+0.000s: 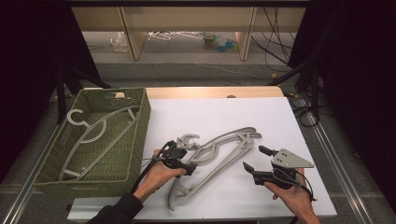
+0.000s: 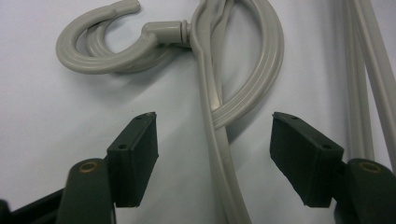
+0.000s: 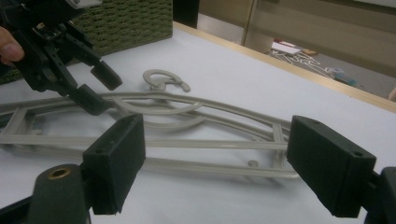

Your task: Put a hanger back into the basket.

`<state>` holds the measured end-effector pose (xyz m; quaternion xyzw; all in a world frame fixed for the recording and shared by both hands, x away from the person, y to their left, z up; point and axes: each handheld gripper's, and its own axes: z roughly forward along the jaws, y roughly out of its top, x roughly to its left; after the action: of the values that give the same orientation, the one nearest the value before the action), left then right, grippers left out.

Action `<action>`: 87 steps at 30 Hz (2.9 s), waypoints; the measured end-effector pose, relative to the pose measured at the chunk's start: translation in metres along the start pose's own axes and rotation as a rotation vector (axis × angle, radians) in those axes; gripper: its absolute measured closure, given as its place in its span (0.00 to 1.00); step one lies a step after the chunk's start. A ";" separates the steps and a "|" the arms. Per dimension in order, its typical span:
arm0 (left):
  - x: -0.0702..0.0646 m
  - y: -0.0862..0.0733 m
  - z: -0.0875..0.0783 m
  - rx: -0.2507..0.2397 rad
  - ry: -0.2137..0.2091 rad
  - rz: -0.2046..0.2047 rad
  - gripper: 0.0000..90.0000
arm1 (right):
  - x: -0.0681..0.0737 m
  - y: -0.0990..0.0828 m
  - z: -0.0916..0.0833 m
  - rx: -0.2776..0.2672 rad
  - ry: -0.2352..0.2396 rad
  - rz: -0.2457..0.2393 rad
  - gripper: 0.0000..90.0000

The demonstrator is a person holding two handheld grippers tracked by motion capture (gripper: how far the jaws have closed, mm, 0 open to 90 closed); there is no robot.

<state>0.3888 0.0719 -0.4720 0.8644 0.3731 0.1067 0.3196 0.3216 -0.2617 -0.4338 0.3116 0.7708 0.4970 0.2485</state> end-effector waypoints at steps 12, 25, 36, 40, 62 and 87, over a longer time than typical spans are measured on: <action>0.002 -0.002 0.009 0.031 -0.018 0.041 0.63 | 0.002 0.001 0.001 0.009 0.008 -0.002 0.23; 0.003 0.000 -0.003 -0.043 -0.063 -0.014 0.85 | 0.002 0.001 0.001 0.001 -0.003 -0.011 0.23; -0.006 0.004 -0.020 -0.160 -0.089 -0.027 0.90 | 0.002 0.001 0.001 -0.001 0.008 -0.004 0.23; -0.012 0.006 -0.024 -0.208 -0.080 -0.033 0.90 | 0.002 0.002 0.000 0.004 -0.004 -0.011 0.23; -0.003 0.025 -0.073 -0.370 -0.048 -0.097 0.91 | 0.009 0.003 -0.002 -0.029 0.016 -0.021 0.23; 0.050 0.028 -0.185 -0.491 0.069 -0.149 0.91 | 0.006 0.003 -0.002 -0.033 0.007 -0.028 0.23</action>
<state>0.3617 0.1807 -0.3137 0.7271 0.4093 0.1999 0.5136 0.3163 -0.2577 -0.4305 0.2950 0.7676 0.5073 0.2578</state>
